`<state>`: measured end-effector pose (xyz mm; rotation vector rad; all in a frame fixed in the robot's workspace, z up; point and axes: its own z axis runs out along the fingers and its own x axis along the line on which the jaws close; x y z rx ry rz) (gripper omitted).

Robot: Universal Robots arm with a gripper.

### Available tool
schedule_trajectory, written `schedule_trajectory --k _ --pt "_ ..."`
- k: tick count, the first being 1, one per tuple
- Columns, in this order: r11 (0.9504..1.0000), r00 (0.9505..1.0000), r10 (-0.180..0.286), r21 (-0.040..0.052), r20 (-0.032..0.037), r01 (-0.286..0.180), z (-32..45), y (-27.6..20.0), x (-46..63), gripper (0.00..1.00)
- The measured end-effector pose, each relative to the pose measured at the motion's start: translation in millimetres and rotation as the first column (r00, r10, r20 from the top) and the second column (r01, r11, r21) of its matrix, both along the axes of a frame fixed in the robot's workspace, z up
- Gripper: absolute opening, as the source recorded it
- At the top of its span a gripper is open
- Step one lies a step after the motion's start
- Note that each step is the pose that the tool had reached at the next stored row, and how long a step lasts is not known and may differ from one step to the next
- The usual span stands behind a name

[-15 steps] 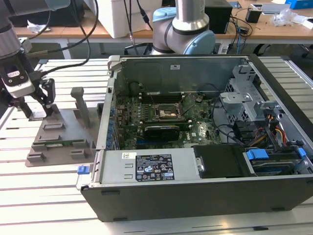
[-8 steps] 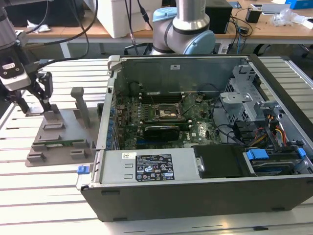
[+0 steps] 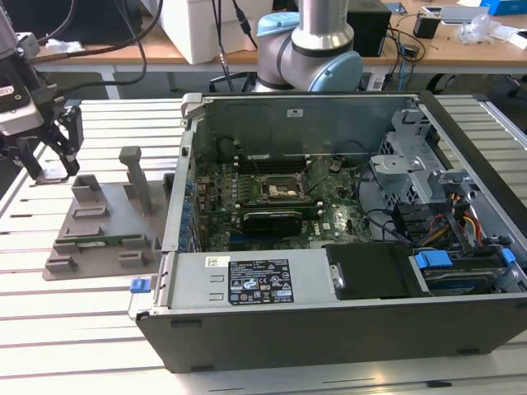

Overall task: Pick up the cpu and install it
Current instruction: 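Pick up the cpu and move it towards the insertion slot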

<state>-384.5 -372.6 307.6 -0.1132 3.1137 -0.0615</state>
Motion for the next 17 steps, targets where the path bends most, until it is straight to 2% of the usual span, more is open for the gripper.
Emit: schedule_trajectory --k 5,10,17 --pt "1.0 1.0 0.0 0.0 0.0 0.0 11.7 0.1 0.0 0.55" --pt "1.0 1.0 0.0 0.0 0.0 0.0 31.3 0.3 0.0 0.55" --pt "1.0 1.0 0.0 -0.0001 0.0 0.0 44.8 0.5 0.0 0.55"
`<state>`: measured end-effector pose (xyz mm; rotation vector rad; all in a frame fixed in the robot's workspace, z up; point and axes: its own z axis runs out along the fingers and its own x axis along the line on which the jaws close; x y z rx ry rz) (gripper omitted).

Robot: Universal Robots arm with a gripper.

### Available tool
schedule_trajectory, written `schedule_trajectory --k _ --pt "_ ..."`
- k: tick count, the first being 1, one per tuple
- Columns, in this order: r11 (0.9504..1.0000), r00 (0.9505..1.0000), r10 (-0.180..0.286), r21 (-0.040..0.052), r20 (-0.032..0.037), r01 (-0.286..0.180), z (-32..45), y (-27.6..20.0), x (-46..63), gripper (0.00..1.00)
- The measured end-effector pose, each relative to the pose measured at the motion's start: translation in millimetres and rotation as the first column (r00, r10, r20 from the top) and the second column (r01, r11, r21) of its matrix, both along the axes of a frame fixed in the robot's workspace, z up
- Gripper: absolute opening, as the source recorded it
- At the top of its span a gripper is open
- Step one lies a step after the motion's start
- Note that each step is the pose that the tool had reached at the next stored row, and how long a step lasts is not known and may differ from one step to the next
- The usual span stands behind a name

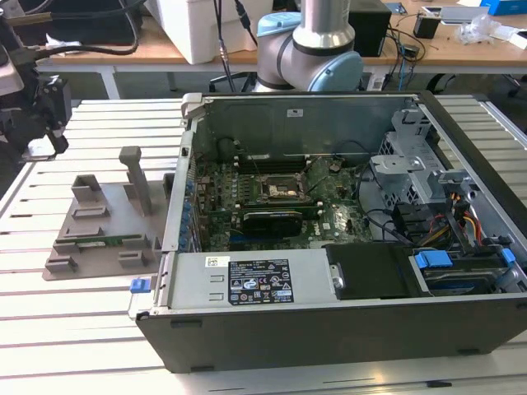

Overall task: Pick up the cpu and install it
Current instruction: 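Pick up the cpu and move it towards the insertion slot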

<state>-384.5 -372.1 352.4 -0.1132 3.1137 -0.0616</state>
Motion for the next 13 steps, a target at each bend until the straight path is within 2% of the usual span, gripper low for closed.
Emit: schedule_trajectory --k 4,11,13 --pt "1.0 1.0 0.0 0.0 -0.0001 0.0 8.4 0.1 0.0 0.55" --pt "1.0 1.0 0.0 0.0 0.0 0.0 32.9 0.4 0.0 0.55" --pt "1.0 1.0 0.0 -0.0001 -0.0001 0.0 37.6 0.5 0.0 0.55"
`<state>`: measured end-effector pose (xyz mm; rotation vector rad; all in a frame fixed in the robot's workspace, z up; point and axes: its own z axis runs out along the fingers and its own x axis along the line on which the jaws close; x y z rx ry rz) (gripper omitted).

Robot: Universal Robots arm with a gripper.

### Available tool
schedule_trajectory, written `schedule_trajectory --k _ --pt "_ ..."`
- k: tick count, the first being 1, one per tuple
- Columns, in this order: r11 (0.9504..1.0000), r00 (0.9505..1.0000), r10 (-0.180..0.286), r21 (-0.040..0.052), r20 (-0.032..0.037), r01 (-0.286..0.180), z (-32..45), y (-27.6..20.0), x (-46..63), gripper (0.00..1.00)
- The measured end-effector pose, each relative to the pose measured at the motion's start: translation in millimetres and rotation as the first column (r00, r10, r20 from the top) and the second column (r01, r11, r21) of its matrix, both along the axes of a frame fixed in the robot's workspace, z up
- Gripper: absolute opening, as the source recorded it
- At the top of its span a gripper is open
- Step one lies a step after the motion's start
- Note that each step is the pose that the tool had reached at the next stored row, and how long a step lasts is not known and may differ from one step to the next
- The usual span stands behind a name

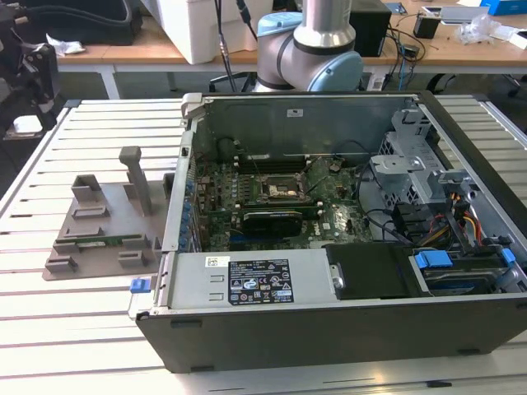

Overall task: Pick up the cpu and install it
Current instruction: 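Pick up the cpu and move it towards the insertion slot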

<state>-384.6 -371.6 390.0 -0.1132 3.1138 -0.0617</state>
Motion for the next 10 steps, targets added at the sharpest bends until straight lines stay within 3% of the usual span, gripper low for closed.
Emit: schedule_trajectory --k 4,7,8,9,10 --pt "1.0 1.0 0.0 -0.0001 0.0 0.0 15.1 0.2 0.0 0.55" --pt "1.0 1.0 0.0 0.0 0.0001 0.0 16.9 0.3 0.0 0.55" --pt "1.0 1.0 0.0 0.0087 -0.0004 0.0 17.1 0.4 -0.1 0.55" --pt "0.9996 1.0 0.0 0.0283 -0.0001 0.0 16.9 0.2 0.0 0.55" --pt "0.9994 1.0 0.0 0.0334 0.0 0.0 16.9 0.2 0.0 0.55"
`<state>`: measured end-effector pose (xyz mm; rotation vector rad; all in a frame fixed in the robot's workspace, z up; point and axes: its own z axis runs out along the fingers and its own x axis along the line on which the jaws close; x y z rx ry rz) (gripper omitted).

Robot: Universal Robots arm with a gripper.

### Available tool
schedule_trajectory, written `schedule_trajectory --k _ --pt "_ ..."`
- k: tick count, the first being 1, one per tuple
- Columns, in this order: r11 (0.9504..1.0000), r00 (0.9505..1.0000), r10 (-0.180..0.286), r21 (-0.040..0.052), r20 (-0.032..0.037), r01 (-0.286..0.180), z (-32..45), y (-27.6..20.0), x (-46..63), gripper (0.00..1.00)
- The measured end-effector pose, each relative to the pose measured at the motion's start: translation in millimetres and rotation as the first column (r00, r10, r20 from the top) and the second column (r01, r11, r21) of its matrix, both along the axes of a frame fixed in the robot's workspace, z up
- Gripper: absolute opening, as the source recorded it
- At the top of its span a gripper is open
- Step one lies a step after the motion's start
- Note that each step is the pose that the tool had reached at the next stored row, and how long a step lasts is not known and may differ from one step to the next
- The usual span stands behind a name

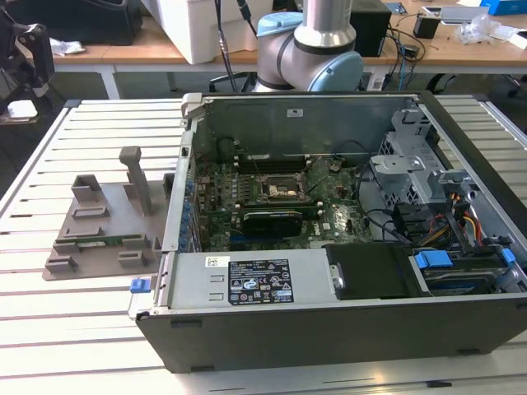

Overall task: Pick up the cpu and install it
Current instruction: 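Pick up the cpu and move it towards the insertion slot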

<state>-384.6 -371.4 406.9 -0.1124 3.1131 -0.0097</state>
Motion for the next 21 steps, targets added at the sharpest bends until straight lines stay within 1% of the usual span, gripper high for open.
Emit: schedule_trajectory --k 5,8,10,12,14,18,20,21 --pt "1.0 1.0 0.0 0.0002 0.0 0.0 0.0 -0.2 1.6 0.55" --pt "1.0 1.0 0.0 0.0001 -0.0001 0.0 0.0 -0.1 15.0 0.55" --pt "1.0 1.0 0.0 0.0 -0.0011 0.0 0.0 0.0 31.6 0.55" --pt "1.0 1.0 0.0 0.0 -0.002 0.0 0.1 0.0 42.6 0.55" --pt "1.0 1.0 0.0 0.0 -0.0036 0.0 0.0 0.7 58.6 0.55" --pt "1.0 1.0 0.0 -0.0001 -0.0062 0.0 0.0 1.2 81.6 0.55" --pt "1.0 1.0 0.0 -0.0001 -0.0085 0.0 0.1 1.3 102.5 0.55" --pt "1.0 1.0 0.0 0.0 -0.0098 0.0 0.0 1.3 114.6 0.55"
